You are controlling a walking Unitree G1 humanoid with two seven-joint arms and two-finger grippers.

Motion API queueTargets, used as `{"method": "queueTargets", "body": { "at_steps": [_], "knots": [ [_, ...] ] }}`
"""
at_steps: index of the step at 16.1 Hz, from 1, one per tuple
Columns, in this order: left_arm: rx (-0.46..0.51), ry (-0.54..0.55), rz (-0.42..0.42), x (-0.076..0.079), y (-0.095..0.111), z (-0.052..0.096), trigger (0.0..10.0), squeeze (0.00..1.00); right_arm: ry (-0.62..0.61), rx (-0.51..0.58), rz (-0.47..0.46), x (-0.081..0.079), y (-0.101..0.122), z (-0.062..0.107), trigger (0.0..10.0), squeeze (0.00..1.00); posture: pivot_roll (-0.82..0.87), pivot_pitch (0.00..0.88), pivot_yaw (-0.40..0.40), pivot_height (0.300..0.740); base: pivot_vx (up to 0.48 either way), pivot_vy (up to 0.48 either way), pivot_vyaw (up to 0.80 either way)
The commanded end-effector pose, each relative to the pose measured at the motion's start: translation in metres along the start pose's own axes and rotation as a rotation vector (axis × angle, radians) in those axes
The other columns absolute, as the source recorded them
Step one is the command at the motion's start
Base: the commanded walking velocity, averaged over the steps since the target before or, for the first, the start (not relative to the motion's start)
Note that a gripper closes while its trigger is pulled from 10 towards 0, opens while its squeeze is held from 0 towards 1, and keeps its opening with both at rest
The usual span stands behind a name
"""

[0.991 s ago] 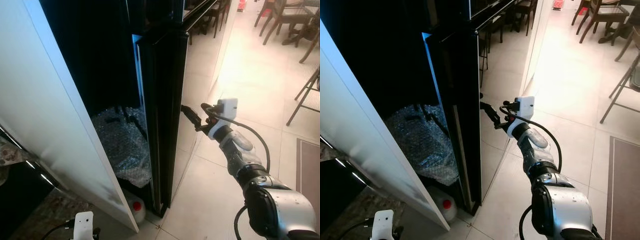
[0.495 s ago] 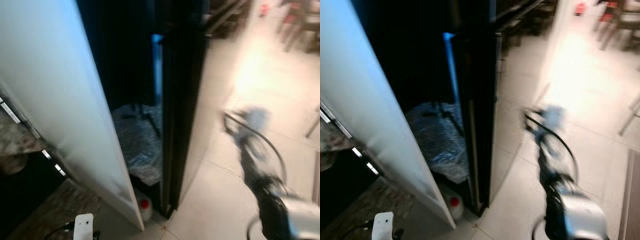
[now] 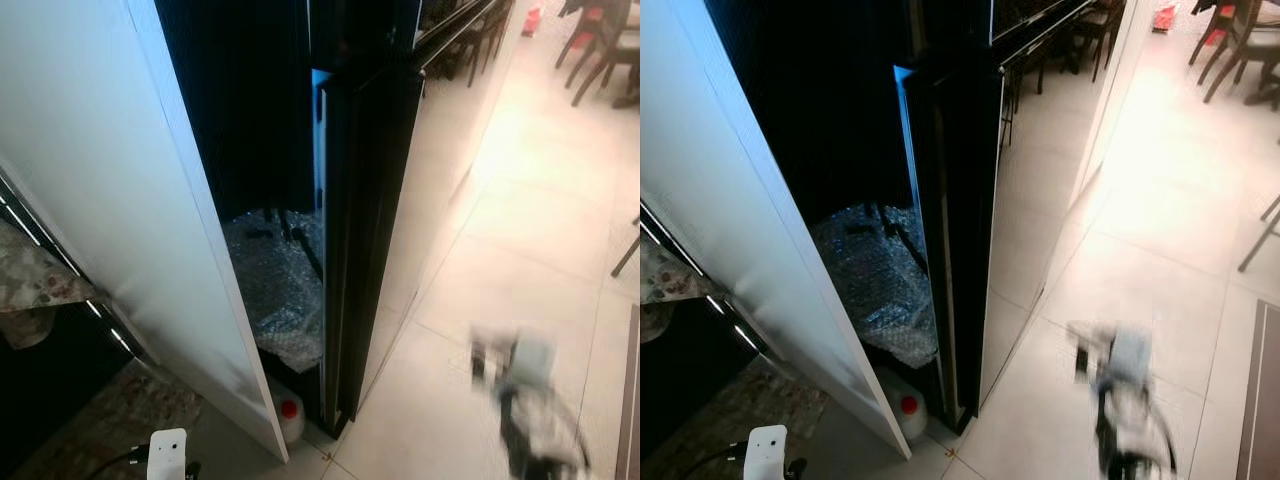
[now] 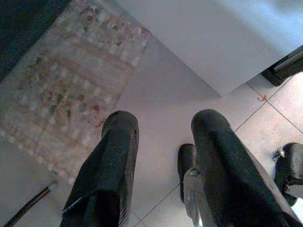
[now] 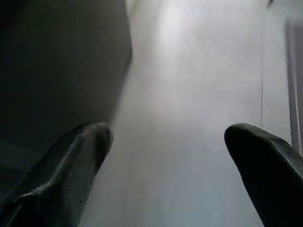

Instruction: Restocking fridge

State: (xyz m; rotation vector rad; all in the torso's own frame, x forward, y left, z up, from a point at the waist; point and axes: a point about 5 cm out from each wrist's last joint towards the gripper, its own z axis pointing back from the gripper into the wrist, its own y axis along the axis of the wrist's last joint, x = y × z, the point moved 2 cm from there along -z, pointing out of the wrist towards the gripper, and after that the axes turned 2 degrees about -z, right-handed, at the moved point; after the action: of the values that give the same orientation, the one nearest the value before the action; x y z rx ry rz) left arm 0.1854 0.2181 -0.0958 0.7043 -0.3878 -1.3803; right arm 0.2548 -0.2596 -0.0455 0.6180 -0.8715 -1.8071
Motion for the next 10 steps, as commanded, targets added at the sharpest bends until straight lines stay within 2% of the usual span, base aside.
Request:
{"method": "queueTargets", "body": {
  "at_steps": [1,2,3,4,5,8,9,10],
  "knots": [
    [-0.02,0.007,-0.007,-0.003,-0.004,0.001,10.0,0.0,0.028,-0.227,0.087,0.004,-0.06,0.016,10.0,0.0,-0.03,0.0,0.025,0.74,0.0,0.0,0.0],
    [-0.021,0.007,-0.007,-0.003,-0.004,0.0,10.0,0.0,0.03,-0.255,0.098,0.005,-0.068,0.019,10.0,0.0,-0.03,0.0,0.025,0.74,0.0,0.0,0.0],
    [-0.026,0.008,-0.009,-0.003,-0.005,0.001,10.0,0.0,0.051,-0.35,0.163,0.007,-0.095,0.031,10.0,0.0,-0.03,0.0,0.025,0.74,0.0,0.0,0.0],
    [-0.026,0.011,-0.005,-0.004,-0.005,0.001,10.0,0.0,0.075,-0.388,0.181,0.004,-0.108,0.037,10.0,0.0,-0.01,0.0,0.023,0.74,0.0,0.0,0.0],
    [-0.029,0.013,0.001,-0.005,-0.006,0.001,10.0,0.0,0.141,-0.418,0.187,-0.007,-0.117,0.042,10.0,0.0,-0.01,0.0,0.022,0.74,0.0,0.0,0.0],
    [-0.043,0.012,-0.002,-0.006,-0.012,0.003,10.0,0.0,0.16,-0.432,0.224,-0.014,-0.121,0.044,10.0,0.0,0.0,0.0,0.026,0.74,0.0,0.0,0.0],
    [-0.046,0.012,-0.004,-0.007,-0.013,0.003,10.0,0.0,0.181,-0.407,0.256,-0.018,-0.116,0.041,10.0,0.0,0.0,0.0,0.024,0.74,0.0,0.0,0.0],
    [-0.051,0.012,-0.007,-0.008,-0.015,0.003,10.0,0.0,0.18,-0.382,0.26,-0.021,-0.111,0.038,10.0,0.0,0.0,0.0,0.028,0.74,0.0,0.0,0.79]
  ]
}}
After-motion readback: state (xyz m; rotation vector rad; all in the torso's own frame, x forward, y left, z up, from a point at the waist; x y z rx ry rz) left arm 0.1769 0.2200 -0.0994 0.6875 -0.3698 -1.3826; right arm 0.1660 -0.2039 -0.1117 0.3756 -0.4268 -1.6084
